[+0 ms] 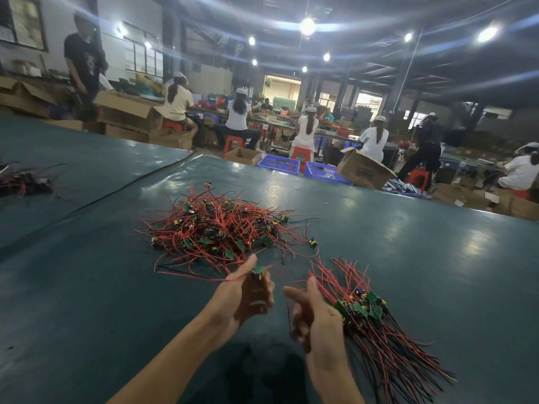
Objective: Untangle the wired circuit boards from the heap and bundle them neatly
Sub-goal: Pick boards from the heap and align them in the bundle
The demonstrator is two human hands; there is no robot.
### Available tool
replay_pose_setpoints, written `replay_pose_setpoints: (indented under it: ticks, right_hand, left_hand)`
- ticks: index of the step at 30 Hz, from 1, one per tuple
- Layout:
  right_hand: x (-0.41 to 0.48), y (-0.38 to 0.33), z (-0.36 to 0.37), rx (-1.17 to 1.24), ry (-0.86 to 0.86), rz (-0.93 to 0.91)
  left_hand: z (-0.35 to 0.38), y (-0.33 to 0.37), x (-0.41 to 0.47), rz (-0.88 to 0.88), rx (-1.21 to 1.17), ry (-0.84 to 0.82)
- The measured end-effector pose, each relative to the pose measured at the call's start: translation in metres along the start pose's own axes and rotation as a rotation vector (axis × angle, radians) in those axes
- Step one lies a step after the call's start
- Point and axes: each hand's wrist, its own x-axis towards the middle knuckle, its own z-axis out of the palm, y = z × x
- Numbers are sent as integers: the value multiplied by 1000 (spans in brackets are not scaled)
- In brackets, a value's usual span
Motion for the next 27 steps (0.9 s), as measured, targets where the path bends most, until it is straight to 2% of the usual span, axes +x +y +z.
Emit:
replay_pose_setpoints:
  ticks: [2, 4, 8, 12, 14, 19, 22, 27]
  right_hand:
    - [-3, 4, 9, -71, -37, -14]
    - [-4, 5, 12, -77, -4, -48]
    - [-3, 6, 12, -121, 5, -63]
    - [-6, 6, 15, -161, -104, 15]
    - [-7, 9, 17, -109, -130, 32]
    - [-4, 5, 15, 98, 78, -43]
    - [-3, -1, 11, 201, 68, 7]
    - [-2, 3, 11, 199, 85, 69]
  left_hand:
    - [2, -3, 0, -69, 55, -69]
    - [2, -4, 0, -111, 95, -94]
    - [1, -9, 1, -143, 81, -147]
    - [5, -8, -1, -154, 76, -159]
    - [7, -7, -3, -174, 65, -148]
    - [14, -7, -9, -196, 51, -161]
    - [15, -8, -9, -232, 40, -110]
    - [14, -12, -8, -203, 102, -95]
